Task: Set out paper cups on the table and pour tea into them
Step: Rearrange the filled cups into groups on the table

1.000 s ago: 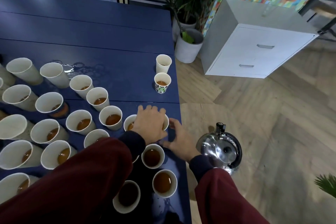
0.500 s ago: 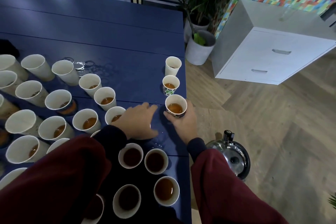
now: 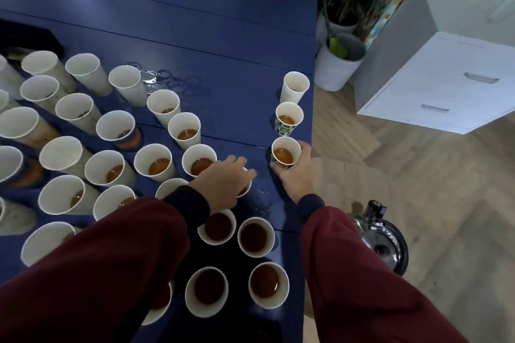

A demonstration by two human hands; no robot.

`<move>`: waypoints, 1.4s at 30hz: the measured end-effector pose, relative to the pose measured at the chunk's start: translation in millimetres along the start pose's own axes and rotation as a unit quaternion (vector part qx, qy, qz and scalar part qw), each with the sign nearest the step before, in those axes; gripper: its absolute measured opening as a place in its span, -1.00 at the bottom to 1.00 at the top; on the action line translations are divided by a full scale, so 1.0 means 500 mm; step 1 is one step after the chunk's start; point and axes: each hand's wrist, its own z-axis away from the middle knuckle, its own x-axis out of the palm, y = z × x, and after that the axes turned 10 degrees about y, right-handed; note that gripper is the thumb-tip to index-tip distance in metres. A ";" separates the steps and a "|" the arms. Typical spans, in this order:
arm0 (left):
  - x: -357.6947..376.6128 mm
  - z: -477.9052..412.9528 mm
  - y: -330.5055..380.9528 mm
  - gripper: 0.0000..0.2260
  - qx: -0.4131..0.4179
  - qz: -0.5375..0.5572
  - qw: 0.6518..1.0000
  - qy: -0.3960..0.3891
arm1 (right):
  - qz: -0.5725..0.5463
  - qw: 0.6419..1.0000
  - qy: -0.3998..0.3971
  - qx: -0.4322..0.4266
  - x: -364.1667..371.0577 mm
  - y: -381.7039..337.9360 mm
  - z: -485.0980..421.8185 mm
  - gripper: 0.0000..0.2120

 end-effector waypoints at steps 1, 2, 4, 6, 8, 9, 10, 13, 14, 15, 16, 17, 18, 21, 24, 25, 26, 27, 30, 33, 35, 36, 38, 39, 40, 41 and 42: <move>0.004 0.000 0.002 -0.60 -0.004 0.006 1.000 0.004 | 0.005 1.000 0.001 -0.003 0.001 0.002 0.000 -0.36; 0.005 -0.001 0.004 -0.60 -0.008 0.012 1.000 0.009 | 0.013 1.000 0.001 -0.004 0.001 0.003 -0.001 -0.33; 0.007 0.000 0.006 -0.59 -0.018 0.026 0.999 0.026 | 0.017 1.000 -0.016 0.002 -0.001 0.003 0.000 -0.21; 0.002 -0.001 0.008 -0.56 -0.030 0.049 0.997 0.047 | 0.003 0.999 -0.027 0.017 -0.009 0.001 0.011 -0.09; -0.010 -0.004 0.011 -0.53 -0.053 0.070 0.994 0.065 | -0.027 0.999 -0.010 0.029 -0.027 0.000 0.030 -0.15; -0.019 -0.007 0.013 -0.52 -0.069 0.080 0.992 0.071 | -0.043 0.999 0.008 0.025 -0.039 -0.001 0.042 -0.24; -0.029 -0.010 0.016 -0.52 -0.085 0.091 0.989 0.080 | -0.060 0.998 0.018 0.025 -0.053 -0.003 0.056 -0.30; -0.061 -0.020 0.024 -0.56 -0.115 0.121 0.980 0.106 | -0.054 0.998 0.022 -0.009 -0.085 -0.008 0.099 -0.30; -0.072 -0.023 0.029 -0.57 -0.116 0.127 0.979 0.113 | -0.043 0.998 0.012 -0.037 -0.092 -0.012 0.114 -0.30; -0.083 -0.025 0.035 -0.57 -0.114 0.133 0.977 0.121 | -0.040 0.997 -0.008 -0.059 -0.099 -0.019 0.127 -0.31; -0.094 -0.026 0.043 -0.56 -0.110 0.138 0.976 0.128 | -0.046 0.996 -0.034 -0.075 -0.105 -0.033 0.141 -0.31; -0.104 -0.027 0.051 -0.55 -0.106 0.143 0.975 0.133 | -0.053 0.994 -0.058 -0.081 -0.109 -0.045 0.153 -0.31; -0.112 -0.028 0.059 -0.54 -0.100 0.148 0.975 0.134 | -0.064 0.991 -0.079 -0.084 -0.111 -0.060 0.164 -0.30; -0.130 -0.029 0.086 -0.52 -0.078 0.157 0.976 0.133 | -0.103 0.989 -0.082 -0.072 -0.110 -0.080 0.182 -0.31; -0.133 -0.026 0.099 -0.51 -0.057 0.192 0.972 0.122 | -0.113 0.990 -0.058 -0.070 -0.110 -0.083 0.190 -0.42; -0.129 -0.024 0.097 -0.47 -0.053 0.218 0.968 0.113 | -0.111 0.990 -0.053 -0.074 -0.111 -0.078 0.191 -0.44; -0.125 -0.020 0.094 -0.43 -0.049 0.260 0.959 0.104 | -0.111 0.990 -0.048 -0.073 -0.114 -0.072 0.192 -0.44; -0.120 -0.013 0.090 -0.40 -0.049 0.311 0.944 0.096 | -0.116 0.990 -0.042 -0.065 -0.116 -0.064 0.192 -0.45; -0.090 0.013 0.071 -0.39 -0.055 0.369 0.924 0.079 | -0.130 0.990 -0.013 -0.050 -0.124 -0.041 0.187 -0.50; -0.048 0.045 0.056 -0.29 0.001 0.280 0.960 0.019 | -0.128 0.991 0.016 -0.019 -0.132 -0.021 0.183 -0.52; -0.024 0.061 0.056 -0.21 0.054 0.206 0.977 -0.034 | -0.113 0.993 0.027 -0.017 -0.135 -0.001 0.183 -0.53; -0.015 0.066 0.061 -0.18 0.074 0.178 0.980 -0.056 | -0.101 0.994 0.026 -0.020 -0.136 0.011 0.184 -0.53; -0.001 0.071 0.072 -0.16 0.108 0.134 0.982 -0.078 | -0.076 0.996 0.026 -0.032 -0.135 0.031 0.185 -0.52; 0.006 0.073 0.077 -0.16 0.123 0.114 0.983 -0.075 | -0.066 0.997 0.027 -0.036 -0.133 0.039 0.185 -0.51; 0.012 0.073 0.081 -0.17 0.136 0.099 0.983 -0.072 | -0.059 0.997 0.026 -0.036 -0.131 0.046 0.185 -0.51; 0.017 0.074 0.084 -0.18 0.143 0.092 0.983 -0.073 | -0.054 0.998 0.022 -0.032 -0.128 0.051 0.185 -0.51; 0.022 0.073 0.087 -0.20 0.149 0.089 0.982 -0.076 | -0.049 0.998 0.018 -0.027 -0.125 0.055 0.185 -0.50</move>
